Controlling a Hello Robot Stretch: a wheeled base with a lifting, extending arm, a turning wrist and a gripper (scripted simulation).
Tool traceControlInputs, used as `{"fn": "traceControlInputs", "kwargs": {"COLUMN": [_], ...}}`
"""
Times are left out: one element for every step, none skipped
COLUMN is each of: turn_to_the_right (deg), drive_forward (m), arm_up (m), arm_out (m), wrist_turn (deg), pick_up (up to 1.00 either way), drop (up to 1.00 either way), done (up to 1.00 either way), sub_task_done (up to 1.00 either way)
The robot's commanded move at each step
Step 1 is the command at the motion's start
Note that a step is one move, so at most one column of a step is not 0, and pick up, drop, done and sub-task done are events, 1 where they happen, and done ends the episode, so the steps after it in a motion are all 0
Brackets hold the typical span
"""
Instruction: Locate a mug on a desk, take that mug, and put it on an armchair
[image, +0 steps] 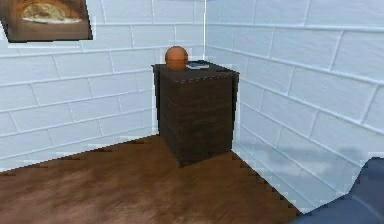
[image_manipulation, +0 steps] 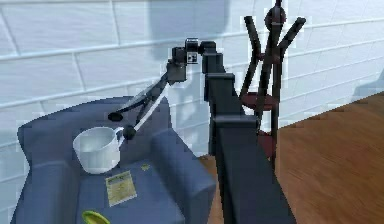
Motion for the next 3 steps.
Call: {"fn": "traceControlInputs", "kwargs": {"turn_to_the_right": [0.0,0.0,0.0], "drive_forward": [0.00,0.00,0.00], "arm_up": [0.00,-0.32,-0.32], "arm_out": [0.00,0.00,0.00], "wrist_turn": [39.0,0.0,0.0], "pick_up": [0.00,0.00,0.00], "drop": [0.00,0.00,0.00], "done": [0.00,0.00,0.00], "sub_task_done": [0.00,0.00,0.00]}}
